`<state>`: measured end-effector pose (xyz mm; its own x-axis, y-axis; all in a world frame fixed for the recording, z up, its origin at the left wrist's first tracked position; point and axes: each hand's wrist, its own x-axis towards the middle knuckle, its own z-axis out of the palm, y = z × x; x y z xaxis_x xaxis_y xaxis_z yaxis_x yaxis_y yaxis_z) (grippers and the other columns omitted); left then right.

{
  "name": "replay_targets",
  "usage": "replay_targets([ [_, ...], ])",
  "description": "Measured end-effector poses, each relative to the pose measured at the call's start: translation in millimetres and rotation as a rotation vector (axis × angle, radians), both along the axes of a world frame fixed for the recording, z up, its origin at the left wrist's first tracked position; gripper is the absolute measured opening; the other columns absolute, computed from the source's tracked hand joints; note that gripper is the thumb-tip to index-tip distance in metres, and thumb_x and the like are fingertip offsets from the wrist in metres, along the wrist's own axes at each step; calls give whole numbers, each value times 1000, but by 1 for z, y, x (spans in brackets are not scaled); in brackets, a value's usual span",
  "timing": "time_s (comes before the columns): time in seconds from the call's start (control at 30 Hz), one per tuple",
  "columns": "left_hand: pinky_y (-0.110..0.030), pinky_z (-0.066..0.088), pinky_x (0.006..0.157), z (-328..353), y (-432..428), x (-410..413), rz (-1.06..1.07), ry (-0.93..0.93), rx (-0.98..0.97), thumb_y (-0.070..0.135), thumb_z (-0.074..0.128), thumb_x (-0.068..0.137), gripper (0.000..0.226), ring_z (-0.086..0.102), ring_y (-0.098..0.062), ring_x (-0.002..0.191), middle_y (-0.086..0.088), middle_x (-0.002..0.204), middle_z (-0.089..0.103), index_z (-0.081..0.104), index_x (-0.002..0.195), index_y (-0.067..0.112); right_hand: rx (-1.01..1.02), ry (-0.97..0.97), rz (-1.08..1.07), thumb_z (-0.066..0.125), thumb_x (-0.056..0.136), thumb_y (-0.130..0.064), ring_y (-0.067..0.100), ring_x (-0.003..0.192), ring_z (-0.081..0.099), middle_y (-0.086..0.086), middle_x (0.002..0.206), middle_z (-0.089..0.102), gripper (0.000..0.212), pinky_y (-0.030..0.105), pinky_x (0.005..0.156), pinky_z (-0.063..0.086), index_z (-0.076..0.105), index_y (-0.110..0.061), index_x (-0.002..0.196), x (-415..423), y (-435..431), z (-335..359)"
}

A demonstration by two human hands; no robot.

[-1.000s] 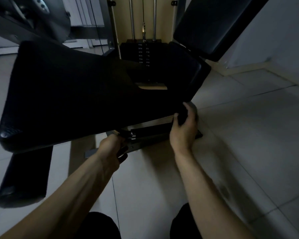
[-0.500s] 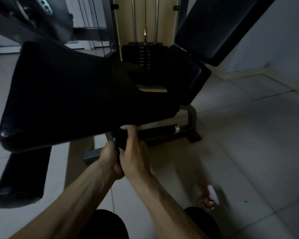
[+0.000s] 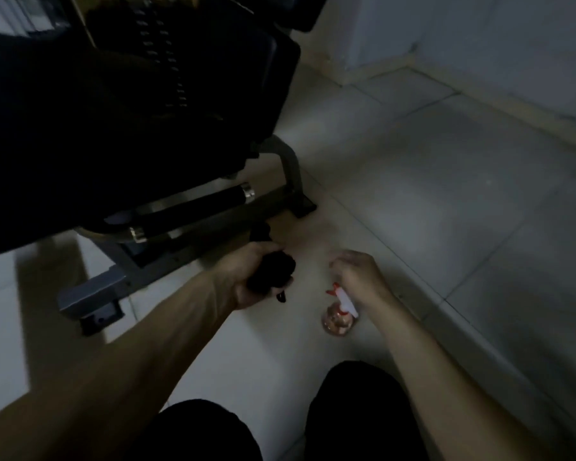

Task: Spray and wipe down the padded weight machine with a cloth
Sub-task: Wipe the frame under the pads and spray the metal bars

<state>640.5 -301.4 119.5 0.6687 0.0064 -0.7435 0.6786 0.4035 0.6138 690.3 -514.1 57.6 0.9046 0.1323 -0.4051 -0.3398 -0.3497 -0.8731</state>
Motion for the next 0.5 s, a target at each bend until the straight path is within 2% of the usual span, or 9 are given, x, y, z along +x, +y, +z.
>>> replay_targets([
  [0.03,-28,53,48,-11,-6,6,-11,18,-7,23,72,91,56,67,-25,74,-17,114,64,54,140,5,-207,-4,-12,66,89,-27,5,84,72,-2,105,77,21,22,80,59,77,-20,105,5,-16,-21],
  [0.07,-28,53,49,-22,-12,11,-15,37,-23,22,75,88,58,67,-24,75,-16,113,65,54,140,6,-386,14,10,68,92,-31,7,84,72,1,107,76,28,20,78,58,74,-17,116,10,-29,-44],
  [0.13,-29,54,52,-39,-20,17,-26,68,-38,23,77,87,58,68,-22,74,-13,111,68,56,138,9,-581,83,104,70,93,-45,23,113,69,7,128,69,55,30,96,54,62,-14,137,15,-43,-86],
  [0.17,-29,55,53,-49,-24,19,-33,85,-36,24,77,87,56,69,-21,73,-12,111,69,57,137,9,-602,116,149,68,92,-49,27,119,65,8,133,66,57,34,100,53,60,-17,138,16,-45,-105],
  [0.2,-29,56,54,-56,-26,20,-39,102,-33,24,77,87,55,70,-21,73,-11,110,70,58,137,9,-604,125,171,67,92,-51,26,118,65,5,132,67,53,35,98,53,62,-21,135,15,-45,-121],
  [0.3,-28,56,53,-66,-26,20,-44,161,-15,25,75,90,47,69,-18,68,-9,101,70,62,131,7,-579,95,43,60,100,-51,21,97,64,-1,109,68,31,28,78,47,70,-23,109,9,-37,-140],
  [0.33,-28,57,54,-64,-26,20,-41,174,-20,24,73,92,39,67,-17,66,-8,96,69,63,125,6,-563,66,-10,58,102,-48,20,95,62,-2,106,67,30,28,76,44,71,-21,106,6,-33,-138],
  [0.43,-27,52,62,-42,-28,20,-59,223,-57,23,66,97,14,59,-15,63,-4,80,63,62,100,10,-515,9,-139,63,100,-43,20,99,65,-3,107,69,28,29,78,49,72,-19,110,-4,-22,-108],
  [0.5,-27,50,59,-13,-34,24,-44,256,-44,24,67,97,16,54,-15,60,-2,75,58,61,89,12,-462,-16,-191,68,97,-42,20,98,69,-2,105,71,25,34,81,57,71,-20,109,-6,-18,-66],
])
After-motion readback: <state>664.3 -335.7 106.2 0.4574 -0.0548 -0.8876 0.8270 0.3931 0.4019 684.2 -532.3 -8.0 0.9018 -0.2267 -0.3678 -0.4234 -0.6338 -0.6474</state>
